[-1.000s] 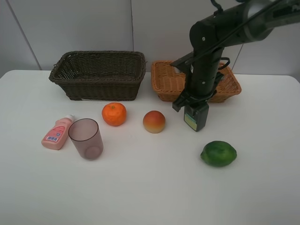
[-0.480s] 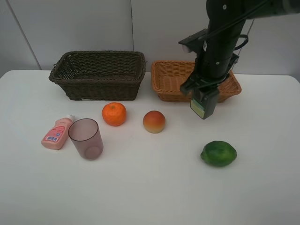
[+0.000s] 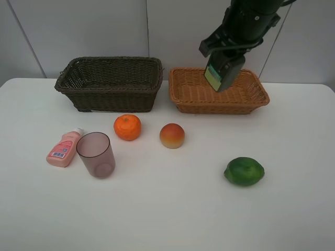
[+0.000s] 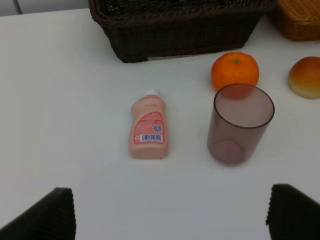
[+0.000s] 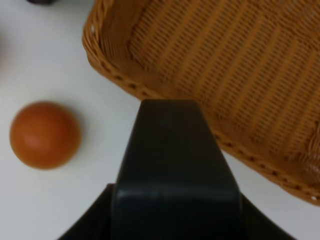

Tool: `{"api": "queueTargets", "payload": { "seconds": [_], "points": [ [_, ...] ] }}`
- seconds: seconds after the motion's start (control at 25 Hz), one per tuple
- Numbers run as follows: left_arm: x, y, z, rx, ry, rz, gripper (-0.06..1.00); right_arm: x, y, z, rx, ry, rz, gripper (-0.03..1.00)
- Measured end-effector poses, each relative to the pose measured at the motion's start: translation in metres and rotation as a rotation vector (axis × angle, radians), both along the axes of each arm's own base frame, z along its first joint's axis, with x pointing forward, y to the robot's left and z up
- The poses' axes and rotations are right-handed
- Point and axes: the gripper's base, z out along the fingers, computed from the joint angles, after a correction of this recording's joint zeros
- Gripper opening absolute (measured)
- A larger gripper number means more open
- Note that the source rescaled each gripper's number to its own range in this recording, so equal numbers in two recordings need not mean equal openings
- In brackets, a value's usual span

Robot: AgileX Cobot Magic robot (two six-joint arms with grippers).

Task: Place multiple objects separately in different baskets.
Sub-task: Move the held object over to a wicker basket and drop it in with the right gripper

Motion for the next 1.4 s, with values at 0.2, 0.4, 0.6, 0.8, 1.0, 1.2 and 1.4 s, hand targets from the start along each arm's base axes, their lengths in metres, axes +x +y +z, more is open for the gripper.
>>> {"api": "queueTargets", "payload": {
  "seconds": [0.2, 0.4, 0.6, 0.8, 1.0, 1.2, 1.4],
  "points": [
    [0.0, 0.0, 0.0, 0.0, 0.0, 0.0, 0.99, 0.011, 0.027, 0.018, 0.103, -0.087, 0.046, 0.01],
    [0.0, 0.0, 0.0, 0.0, 0.0, 0.0, 0.99, 0.03, 0.07, 0.022, 0.158, -0.126, 0.101, 0.01],
    [0.0, 0.0, 0.0, 0.0, 0.0, 0.0, 0.99, 0.053, 0.111, 0.011, 0.222, -0.124, 0.137, 0.01],
    [0.0, 0.0, 0.0, 0.0, 0.0, 0.0, 0.99, 0.071, 0.137, -0.007, 0.313, -0.124, 0.149, 0.01],
    [0.0, 0.0, 0.0, 0.0, 0.0, 0.0, 0.99, 0.086, 0.154, -0.033, 0.366, -0.162, 0.208, 0.01],
    [0.0, 0.0, 0.0, 0.0, 0.0, 0.0, 0.99, 0.099, 0.165, -0.057, 0.375, -0.239, 0.264, 0.01],
    [0.0, 0.0, 0.0, 0.0, 0.0, 0.0, 0.99, 0.113, 0.17, -0.09, 0.324, -0.292, 0.285, 0.01]
  ]
}}
